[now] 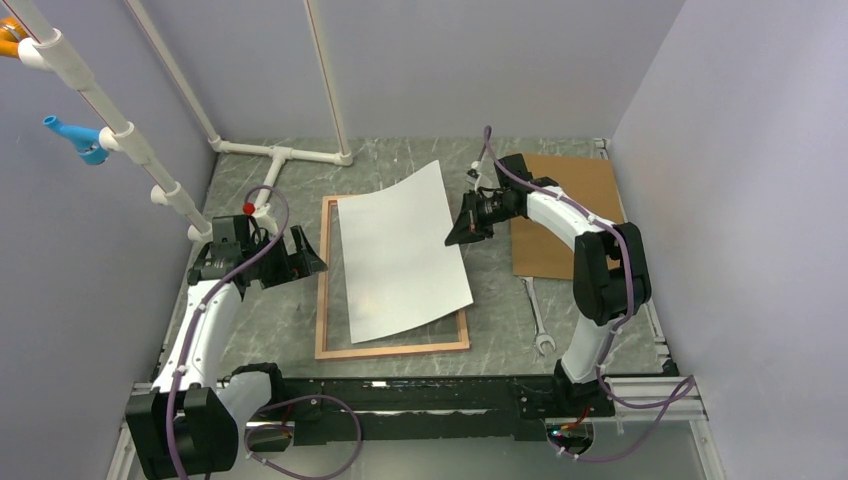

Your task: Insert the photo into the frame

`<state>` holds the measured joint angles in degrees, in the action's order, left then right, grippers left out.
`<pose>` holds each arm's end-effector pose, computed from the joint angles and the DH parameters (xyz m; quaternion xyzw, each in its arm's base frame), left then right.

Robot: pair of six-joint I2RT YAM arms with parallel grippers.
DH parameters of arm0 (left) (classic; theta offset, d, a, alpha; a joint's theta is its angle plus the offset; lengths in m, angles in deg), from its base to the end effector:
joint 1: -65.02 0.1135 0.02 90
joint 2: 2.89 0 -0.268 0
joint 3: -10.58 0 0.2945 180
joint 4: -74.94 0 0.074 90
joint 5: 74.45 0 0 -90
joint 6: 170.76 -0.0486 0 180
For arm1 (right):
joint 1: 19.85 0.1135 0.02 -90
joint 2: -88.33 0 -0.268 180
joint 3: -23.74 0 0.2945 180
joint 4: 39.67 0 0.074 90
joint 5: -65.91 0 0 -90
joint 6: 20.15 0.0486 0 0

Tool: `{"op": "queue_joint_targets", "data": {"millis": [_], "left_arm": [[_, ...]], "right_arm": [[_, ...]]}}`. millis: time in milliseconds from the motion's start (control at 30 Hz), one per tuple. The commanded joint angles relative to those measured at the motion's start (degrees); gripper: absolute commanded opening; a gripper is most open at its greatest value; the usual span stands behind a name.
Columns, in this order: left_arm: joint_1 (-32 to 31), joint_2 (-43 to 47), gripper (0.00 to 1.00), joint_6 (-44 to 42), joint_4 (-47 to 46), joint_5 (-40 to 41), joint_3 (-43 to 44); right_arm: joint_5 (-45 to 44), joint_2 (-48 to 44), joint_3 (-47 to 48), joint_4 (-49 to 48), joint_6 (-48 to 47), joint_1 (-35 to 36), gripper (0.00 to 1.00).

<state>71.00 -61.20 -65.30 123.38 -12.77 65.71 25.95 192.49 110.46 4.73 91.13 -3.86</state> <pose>0.2468 0.0027 0.2337 -0.0913 0.9147 -0.2566 0.2985 0.3898 0.1505 0.1923 -0.0622 0.8827 0.4592 0.0778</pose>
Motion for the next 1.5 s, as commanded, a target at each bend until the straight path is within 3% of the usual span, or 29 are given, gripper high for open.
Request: {"op": "queue_joint_targets", "data": {"millis": [0, 1033, 1467], "left_arm": [[0.21, 2.16, 0.99, -2.12, -1.97, 0.63, -0.21], [0.24, 2.76, 0.99, -2.55, -2.23, -0.07, -0.38], [0.22, 2.72, 0.99, -2.57, -2.32, -0.23, -0.48]], "right_arm": [[-1.85, 0.40, 2.73, 1.54, 1.64, 0.78, 0.00], [-3.78, -6.49, -8.78, -15.01, 20.61, 5.44, 0.00], [-7.44, -7.34, -12.51, -20.09, 22.63, 6.20, 0.00]]}}
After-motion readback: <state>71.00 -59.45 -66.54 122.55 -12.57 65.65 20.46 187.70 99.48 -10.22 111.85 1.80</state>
